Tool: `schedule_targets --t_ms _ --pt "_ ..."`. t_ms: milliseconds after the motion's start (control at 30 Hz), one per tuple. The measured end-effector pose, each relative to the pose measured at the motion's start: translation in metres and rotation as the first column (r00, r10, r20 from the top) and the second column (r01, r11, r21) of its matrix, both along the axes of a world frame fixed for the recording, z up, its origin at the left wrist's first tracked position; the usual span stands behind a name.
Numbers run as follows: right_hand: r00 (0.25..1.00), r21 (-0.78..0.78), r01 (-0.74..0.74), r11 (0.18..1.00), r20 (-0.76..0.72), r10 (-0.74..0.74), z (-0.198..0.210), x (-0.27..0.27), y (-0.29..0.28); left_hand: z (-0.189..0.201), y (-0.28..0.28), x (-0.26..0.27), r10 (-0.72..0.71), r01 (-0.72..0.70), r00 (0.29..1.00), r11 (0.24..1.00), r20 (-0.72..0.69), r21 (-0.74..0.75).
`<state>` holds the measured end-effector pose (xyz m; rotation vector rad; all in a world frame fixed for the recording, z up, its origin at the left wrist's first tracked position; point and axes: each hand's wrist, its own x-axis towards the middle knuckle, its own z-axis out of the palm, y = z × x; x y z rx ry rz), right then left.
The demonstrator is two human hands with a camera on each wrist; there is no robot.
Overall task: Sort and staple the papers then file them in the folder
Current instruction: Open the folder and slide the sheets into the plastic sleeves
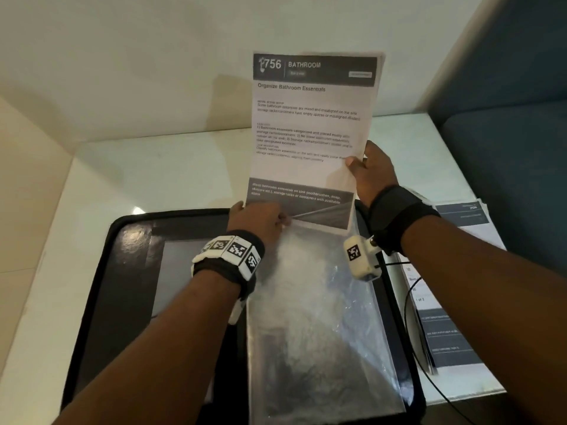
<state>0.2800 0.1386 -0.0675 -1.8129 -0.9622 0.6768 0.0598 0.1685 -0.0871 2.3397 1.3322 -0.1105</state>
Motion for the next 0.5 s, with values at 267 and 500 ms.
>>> schedule_targets --t_ms 267,500 --pt "0.992 -0.020 0.001 1.000 0.127 0.001 0.000 0.001 0.011 -0.017 0.026 -0.037 0.181 -0.188 0.976 0.981 0.124 0.041" --pt "0.984 -0.031 0.006 0.999 0.180 0.000 -0.001 0.008 0.012 -0.010 0.036 -0.044 0.207 -0.218 0.966 0.974 0.153 0.059"
